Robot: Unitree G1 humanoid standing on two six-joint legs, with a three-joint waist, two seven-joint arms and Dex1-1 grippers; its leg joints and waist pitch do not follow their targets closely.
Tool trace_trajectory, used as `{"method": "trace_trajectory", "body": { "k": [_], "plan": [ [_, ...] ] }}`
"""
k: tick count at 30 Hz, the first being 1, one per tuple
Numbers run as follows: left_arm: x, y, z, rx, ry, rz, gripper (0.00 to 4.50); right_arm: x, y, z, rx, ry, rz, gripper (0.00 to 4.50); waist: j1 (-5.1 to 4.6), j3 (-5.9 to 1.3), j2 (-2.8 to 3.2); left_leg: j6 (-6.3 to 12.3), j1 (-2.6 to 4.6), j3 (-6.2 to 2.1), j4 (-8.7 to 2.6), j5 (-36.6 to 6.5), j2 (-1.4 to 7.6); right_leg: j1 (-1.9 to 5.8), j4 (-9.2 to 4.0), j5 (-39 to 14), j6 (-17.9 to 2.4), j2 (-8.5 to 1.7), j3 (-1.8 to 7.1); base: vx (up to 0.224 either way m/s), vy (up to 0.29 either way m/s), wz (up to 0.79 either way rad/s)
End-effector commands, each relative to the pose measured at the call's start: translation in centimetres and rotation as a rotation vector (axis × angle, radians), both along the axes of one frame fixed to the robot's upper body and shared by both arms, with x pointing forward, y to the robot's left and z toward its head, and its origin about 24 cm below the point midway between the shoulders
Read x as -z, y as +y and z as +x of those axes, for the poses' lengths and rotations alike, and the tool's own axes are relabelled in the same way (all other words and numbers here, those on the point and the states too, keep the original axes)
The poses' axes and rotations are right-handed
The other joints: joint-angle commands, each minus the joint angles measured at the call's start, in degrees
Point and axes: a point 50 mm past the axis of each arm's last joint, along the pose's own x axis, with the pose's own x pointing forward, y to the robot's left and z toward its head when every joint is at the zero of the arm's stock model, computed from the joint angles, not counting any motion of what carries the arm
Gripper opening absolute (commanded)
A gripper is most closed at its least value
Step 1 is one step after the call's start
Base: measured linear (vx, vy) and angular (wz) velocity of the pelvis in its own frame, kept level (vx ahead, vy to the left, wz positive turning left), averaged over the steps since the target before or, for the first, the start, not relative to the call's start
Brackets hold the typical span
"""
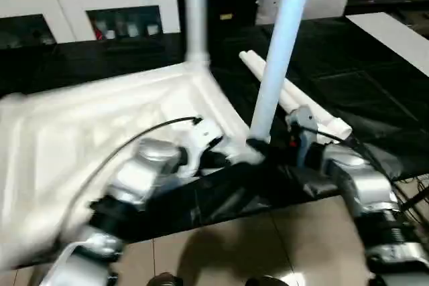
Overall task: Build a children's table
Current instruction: Rotate leg to tighten, then rotate table base
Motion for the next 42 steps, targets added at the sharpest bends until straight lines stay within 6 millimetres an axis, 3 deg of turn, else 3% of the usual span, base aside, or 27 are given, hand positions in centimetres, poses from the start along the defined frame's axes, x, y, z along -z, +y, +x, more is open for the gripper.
{"method": "trace_trajectory", "body": {
  "k": [1, 2, 3, 6, 7, 9, 15, 19, 20, 22, 23, 26, 29, 38, 42],
  "plan": [
    [-2.1, -3.5, 0.5, -0.018, -0.060, -0.122, 0.00, 1.9, 3.5, -0.3, -0.009, 0.103, 0.009, 2.56, 0.40, -3.57, -0.51, 2.34, 0.55, -0.97, -4.14, -12.7, 2.15, 2.77, -5.77, -23.3, -9.5, -3.67, 2.77, 0.000, 0.000, 0.00],
    [-2.3, -4.1, 0.7, -0.054, -0.059, -0.145, 0.00, 2.1, 3.6, 0.1, 0.048, 0.113, -0.002, 2.56, 0.06, -3.36, -0.68, 2.29, 0.49, -0.85, -4.22, -13.0, 2.04, 2.57, -6.09, -24.0, -9.2, -3.41, 2.65, 0.000, 0.000, 0.00],
    [-2.5, -4.5, 0.8, -0.070, -0.058, -0.159, 0.00, 2.2, 3.6, 0.2, 0.075, 0.121, -0.001, 2.56, 0.17, -3.61, -0.78, 2.21, 0.63, -1.00, -4.16, -13.1, 2.01, 2.80, -6.10, -24.5, -8.8, -3.54, 2.52, 0.000, 0.000, 0.00],
    [-2.9, -4.9, 0.6, -0.049, -0.081, -0.144, 0.00, 2.1, 3.4, 0.5, 0.119, 0.099, 0.007, 3.26, 0.30, -3.73, -0.63, 3.42, 0.31, -1.05, -4.32, -12.1, 2.29, 2.82, -5.80, -21.3, -9.0, -3.51, 2.69, 0.000, 0.000, 0.00],
    [-2.9, -4.8, 0.6, -0.039, -0.100, -0.115, 0.00, 1.9, 3.3, 0.6, 0.128, 0.093, 0.014, 3.28, 0.37, -3.83, -0.29, 3.55, 0.42, -1.07, -4.29, -11.9, 2.30, 2.82, -5.71, -20.4, -9.2, -3.51, 2.69, 0.000, 0.000, 0.00],
    [-2.6, -4.4, 0.6, -0.019, -0.122, -0.070, 0.00, 1.7, 2.9, 0.4, 0.115, 0.061, -0.006, 3.47, 0.57, -4.02, -0.33, 4.18, 0.44, -0.98, -4.24, -10.5, 2.45, 2.90, -5.38, -16.3, -10.4, -3.50, 2.80, 0.000, 0.000, 0.00],
    [-2.3, -3.2, 1.4, -0.023, -0.178, 0.002, 0.00, 1.1, 1.3, 0.0, 0.109, -0.011, -0.033, 4.03, 0.77, -4.01, -0.41, 5.21, 0.22, -0.91, -4.23, -8.8, 2.48, 3.23, -4.98, -12.6, -11.6, -3.57, 2.76, 0.000, 0.000, 0.00],
    [-2.3, -2.4, 2.1, 0.004, -0.253, 0.033, 0.00, 0.0, -0.4, -0.7, 0.141, -0.072, -0.006, 4.34, 1.22, -3.79, -0.44, 4.78, 0.39, -0.94, -4.50, -11.1, 2.46, 3.13, -5.67, -16.9, -9.1, -3.54, 2.80, 0.000, 0.000, 0.00],
    [-2.3, -2.3, 2.2, -0.001, -0.259, 0.030, 0.43, -0.2, -0.6, -0.8, 0.143, -0.086, 0.006, 4.49, 1.26, -3.77, -0.56, 4.56, 0.38, -0.98, -4.57, -11.5, 2.46, 3.10, -5.77, -17.8, -8.7, -3.64, 2.82, 0.000, 0.000, 0.00],
    [-2.3, -2.0, 2.2, 0.021, -0.263, 0.005, 0.54, -0.7, -1.0, -1.3, 0.138, -0.107, 0.023, 4.50, 1.29, -3.96, -0.40, 4.33, 0.30, -1.12, -4.61, -11.0, 2.62, 3.17, -5.51, -16.6, -8.8, -3.68, 2.85, 0.000, 0.000, 0.00],
    [-2.5, -1.8, 2.0, 0.027, -0.260, -0.030, 0.54, -1.0, -1.1, -1.8, 0.121, -0.128, 0.031, 4.50, 1.42, -4.13, 0.13, 4.23, 0.40, -1.13, -4.51, -10.4, 2.68, 3.10, -5.31, -15.3, -9.6, -3.72, 2.87, 0.000, 0.000, 0.00],
    [-2.8, -1.3, 1.8, 0.021, -0.291, -0.055, 0.96, -1.3, -1.3, -2.2, 0.115, -0.142, 0.049, 4.50, 1.65, -4.24, -0.18, 4.91, 0.26, -1.05, -4.44, -9.0, 2.89, 3.16, -4.80, -11.2, -11.5, -3.71, 2.88, 0.000, 0.000, 0.00],
    [-2.9, -0.6, 1.7, -0.002, -0.286, -0.076, 1.01, -1.2, -1.5, -2.6, 0.097, -0.112, 0.055, 4.50, 1.71, -4.17, -0.19, 5.62, 0.30, -0.85, -4.33, -8.2, 2.80, 3.24, -4.70, -9.9, -12.1, -3.64, 2.91, 0.000, 0.000, 0.00],
    [-3.9, 5.3, 1.5, -0.216, -0.299, 0.040, 1.01, -0.6, -0.6, -4.5, -0.080, -0.075, 0.011, 4.50, 1.46, -3.74, 0.32, 3.81, 0.63, -0.94, -4.76, -12.0, 2.90, 2.79, -5.41, -16.4, -10.4, -3.48, 2.89, 0.000, 0.000, 0.00],
    [-4.8, 8.5, 0.6, -0.284, -0.300, 0.119, 1.01, 0.1, 0.8, -4.4, -0.151, -0.006, -0.031, 4.50, 1.40, -3.73, 0.43, 2.73, 0.63, -1.13, -4.95, -12.2, 3.00, 2.75, -4.98, -15.2, -10.7, -3.41, 3.00, 0.000, 0.000, 0.00]
  ]
}}
